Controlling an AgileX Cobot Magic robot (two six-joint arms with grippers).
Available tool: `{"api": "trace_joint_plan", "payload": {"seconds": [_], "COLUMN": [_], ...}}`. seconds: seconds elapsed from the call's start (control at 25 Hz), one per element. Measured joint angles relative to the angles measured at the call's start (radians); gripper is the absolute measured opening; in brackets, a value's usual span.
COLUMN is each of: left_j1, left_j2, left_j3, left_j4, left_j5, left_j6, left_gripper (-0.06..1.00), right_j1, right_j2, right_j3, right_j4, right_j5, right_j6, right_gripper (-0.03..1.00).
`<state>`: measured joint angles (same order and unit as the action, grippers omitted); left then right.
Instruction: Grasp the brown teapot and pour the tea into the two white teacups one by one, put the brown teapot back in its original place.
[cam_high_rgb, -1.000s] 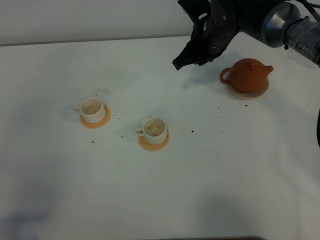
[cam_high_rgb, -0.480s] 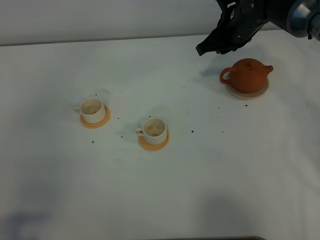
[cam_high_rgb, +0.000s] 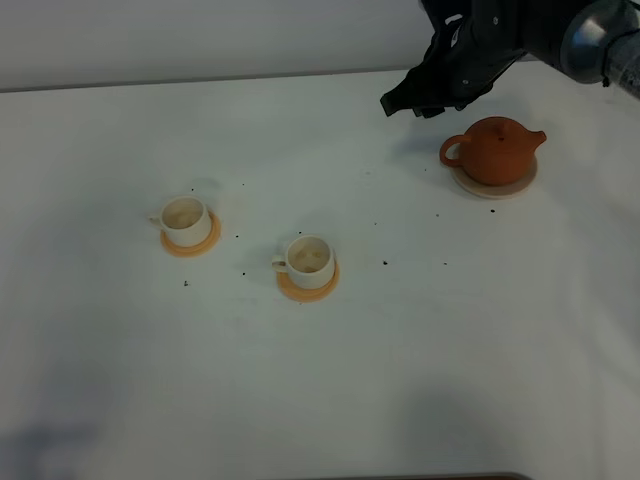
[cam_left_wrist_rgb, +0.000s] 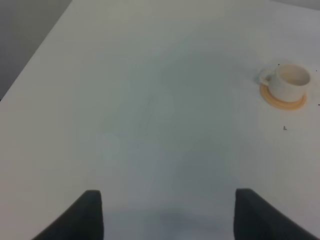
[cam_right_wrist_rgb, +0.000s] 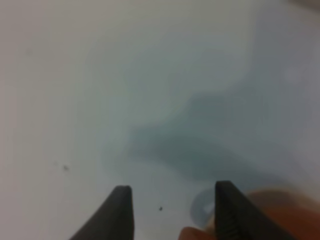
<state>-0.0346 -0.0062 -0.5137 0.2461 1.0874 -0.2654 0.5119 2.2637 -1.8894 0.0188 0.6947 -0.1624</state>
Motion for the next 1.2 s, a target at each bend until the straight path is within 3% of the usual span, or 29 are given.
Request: {"api": "trace_joint_plan", "payload": {"seconds": [0.4,0.56,1.2], "left_j1": [0.0,0.0,0.0], "left_j2": [0.0,0.0,0.0], "left_j3": [0.0,0.0,0.0], "left_j4": [0.0,0.0,0.0], "left_j5": [0.0,0.0,0.0], "left_j6": [0.0,0.0,0.0], "left_gripper": [0.55,0.55,0.55], "right_j1": [0.0,-0.001,-0.021], "right_j2": [0.067,0.072,0.098], "right_j3": [-0.013,-0.018,-0.021], "right_j4": [-0.019,-0.085,-0.094], "right_j5": [-0.083,-0.086,-0.003], "right_j6": [0.007,0.044,0.081], "right_gripper": [0.37,0.37,0.37]}}
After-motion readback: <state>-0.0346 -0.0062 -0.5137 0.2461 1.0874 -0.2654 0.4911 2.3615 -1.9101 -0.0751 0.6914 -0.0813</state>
